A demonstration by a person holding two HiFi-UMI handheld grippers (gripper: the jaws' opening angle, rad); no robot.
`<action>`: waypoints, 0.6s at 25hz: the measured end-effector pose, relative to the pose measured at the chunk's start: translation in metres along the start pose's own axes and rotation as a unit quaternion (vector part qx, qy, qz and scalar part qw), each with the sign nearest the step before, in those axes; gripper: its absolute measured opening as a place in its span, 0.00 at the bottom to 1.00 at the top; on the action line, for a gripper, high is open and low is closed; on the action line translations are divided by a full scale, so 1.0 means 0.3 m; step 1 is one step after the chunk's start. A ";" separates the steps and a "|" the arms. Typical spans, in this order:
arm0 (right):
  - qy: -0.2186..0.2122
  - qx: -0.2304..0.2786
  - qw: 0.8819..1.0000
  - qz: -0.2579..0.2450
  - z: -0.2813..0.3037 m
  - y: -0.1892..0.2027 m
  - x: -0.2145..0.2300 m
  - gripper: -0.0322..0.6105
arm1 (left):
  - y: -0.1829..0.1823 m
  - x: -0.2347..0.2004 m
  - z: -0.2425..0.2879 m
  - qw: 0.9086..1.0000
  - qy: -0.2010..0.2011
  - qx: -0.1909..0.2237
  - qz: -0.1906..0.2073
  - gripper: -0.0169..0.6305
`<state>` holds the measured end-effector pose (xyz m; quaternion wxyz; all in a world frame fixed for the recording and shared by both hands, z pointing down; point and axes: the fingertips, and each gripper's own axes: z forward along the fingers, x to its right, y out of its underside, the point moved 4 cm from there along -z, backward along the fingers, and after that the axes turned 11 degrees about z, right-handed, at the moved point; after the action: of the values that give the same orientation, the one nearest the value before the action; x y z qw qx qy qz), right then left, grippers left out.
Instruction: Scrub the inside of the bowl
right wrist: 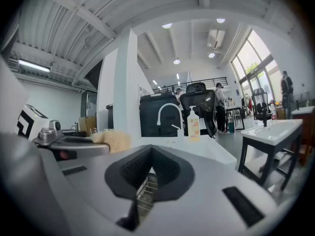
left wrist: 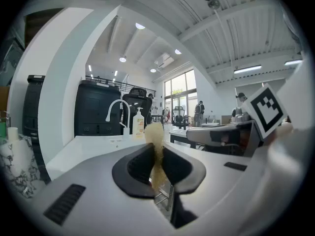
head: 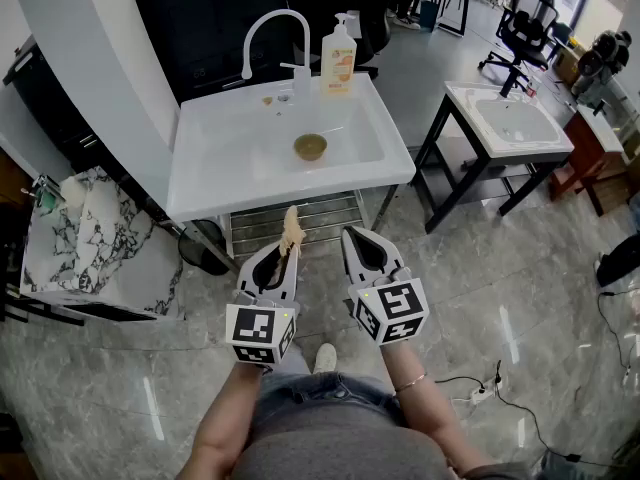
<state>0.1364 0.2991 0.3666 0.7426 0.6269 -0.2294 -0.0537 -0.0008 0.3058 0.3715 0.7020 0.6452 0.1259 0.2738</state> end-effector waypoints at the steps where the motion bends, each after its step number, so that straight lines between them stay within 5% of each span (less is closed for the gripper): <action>1: -0.001 0.000 1.000 -0.001 0.001 -0.004 -0.001 0.06 | -0.003 0.002 0.002 1.000 0.001 0.001 -0.001 0.09; 15: -0.023 0.024 0.999 -0.015 -0.013 -0.012 0.012 0.07 | -0.024 0.003 0.028 1.000 -0.004 0.003 -0.001 0.09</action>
<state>0.1419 0.3006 0.3637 0.7211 0.6464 -0.2381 -0.0739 0.0059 0.2991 0.3658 0.7006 0.6488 0.1242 0.2699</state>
